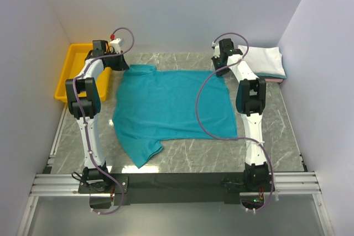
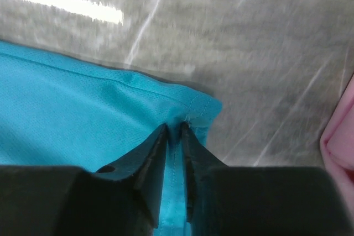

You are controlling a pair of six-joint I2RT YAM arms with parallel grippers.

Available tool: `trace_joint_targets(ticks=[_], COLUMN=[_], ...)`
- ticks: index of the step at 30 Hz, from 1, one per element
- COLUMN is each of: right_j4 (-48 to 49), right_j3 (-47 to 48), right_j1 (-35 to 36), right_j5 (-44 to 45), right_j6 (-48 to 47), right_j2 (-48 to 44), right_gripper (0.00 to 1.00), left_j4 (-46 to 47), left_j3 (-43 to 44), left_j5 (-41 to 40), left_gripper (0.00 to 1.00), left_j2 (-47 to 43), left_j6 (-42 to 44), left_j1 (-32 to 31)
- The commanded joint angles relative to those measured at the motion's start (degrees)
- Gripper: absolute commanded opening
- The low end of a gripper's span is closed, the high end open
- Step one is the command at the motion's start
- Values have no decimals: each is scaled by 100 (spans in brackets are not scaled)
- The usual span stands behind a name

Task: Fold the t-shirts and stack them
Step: Flatten the tshirt out

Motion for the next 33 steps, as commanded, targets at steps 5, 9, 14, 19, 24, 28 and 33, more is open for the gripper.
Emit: trace_joint_targets(ticks=[5,9,14,19,24,28,33], right_j4=[-155,-40,188,478,506,470,523], right_j3=[-650,-219,63,45,221,221,168], right_j1=[-149,-202,-202,-202,-202,-202,-219], right_j5=[-75,-128,-233,-233,-330,-225,-154], right_j6=[-33,134,283,450,547,530,565], right_j2=[-861,-686,-361,-255,-97,-18,17], right_gripper=[57,57,58,57,50,46,21], left_j4=[1,62,80,71,36,62,88], left_j3=[203,212,221,204,309,300,291], left_j5=[184,211,211,202,202,193,193], left_gripper=[0,0,0,0,0,0,0], left_j2=[-86,-33,-15,-7,81,81,108], left_j6=[40,-22,-31,-13,-48,-57,-83], left_j1=[-7,-7,-7,-7,1,1,1])
